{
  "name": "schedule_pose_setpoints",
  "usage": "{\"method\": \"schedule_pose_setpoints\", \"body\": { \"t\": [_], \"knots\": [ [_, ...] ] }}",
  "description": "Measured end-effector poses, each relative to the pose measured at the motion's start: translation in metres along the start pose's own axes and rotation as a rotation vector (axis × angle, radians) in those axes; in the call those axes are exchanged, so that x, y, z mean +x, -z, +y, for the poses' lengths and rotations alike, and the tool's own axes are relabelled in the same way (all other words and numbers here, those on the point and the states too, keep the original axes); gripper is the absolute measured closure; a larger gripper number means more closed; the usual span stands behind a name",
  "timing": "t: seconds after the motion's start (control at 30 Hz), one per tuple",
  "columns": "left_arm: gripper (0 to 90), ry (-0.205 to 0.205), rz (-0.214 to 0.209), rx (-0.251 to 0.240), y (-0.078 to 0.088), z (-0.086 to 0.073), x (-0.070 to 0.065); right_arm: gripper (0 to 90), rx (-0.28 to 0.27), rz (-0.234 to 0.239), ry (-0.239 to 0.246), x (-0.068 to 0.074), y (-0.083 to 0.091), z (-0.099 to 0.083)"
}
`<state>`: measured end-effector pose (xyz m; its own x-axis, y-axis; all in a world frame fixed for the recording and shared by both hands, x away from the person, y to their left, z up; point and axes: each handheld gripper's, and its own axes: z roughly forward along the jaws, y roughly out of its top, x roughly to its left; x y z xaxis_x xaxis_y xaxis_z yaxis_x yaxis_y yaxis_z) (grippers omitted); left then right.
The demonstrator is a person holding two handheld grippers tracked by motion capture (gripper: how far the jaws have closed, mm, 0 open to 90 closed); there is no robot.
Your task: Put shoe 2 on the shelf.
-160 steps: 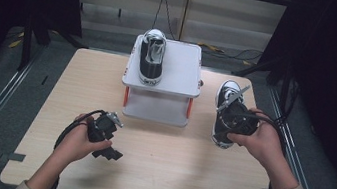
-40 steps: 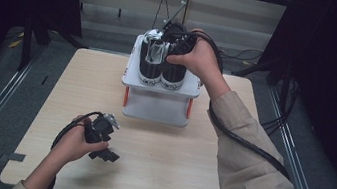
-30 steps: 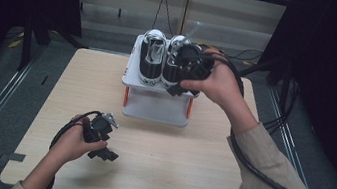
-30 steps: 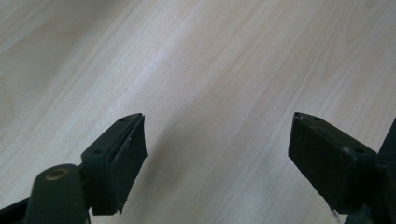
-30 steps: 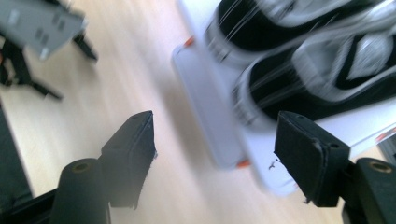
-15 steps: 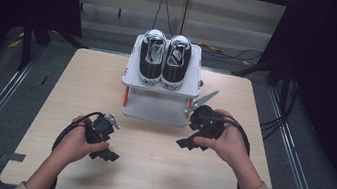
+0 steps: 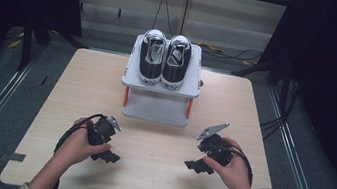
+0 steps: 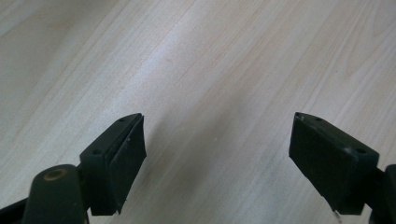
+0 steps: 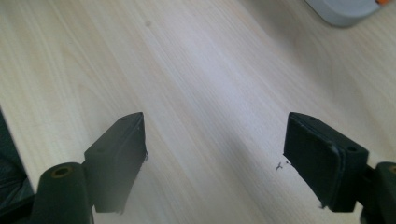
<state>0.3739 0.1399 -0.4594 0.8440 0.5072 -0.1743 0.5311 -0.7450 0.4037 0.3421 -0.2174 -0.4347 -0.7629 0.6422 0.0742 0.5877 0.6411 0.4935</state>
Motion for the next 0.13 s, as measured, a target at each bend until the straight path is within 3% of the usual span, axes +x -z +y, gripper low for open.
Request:
{"method": "schedule_pose_setpoints", "body": {
  "t": [0.13],
  "knots": [
    [18.2,-0.003,0.008,-0.015,-0.004,0.000,0.000,20.6,-0.032,-0.001,-0.051,-0.002,-0.008,-0.015]
  ]
}}
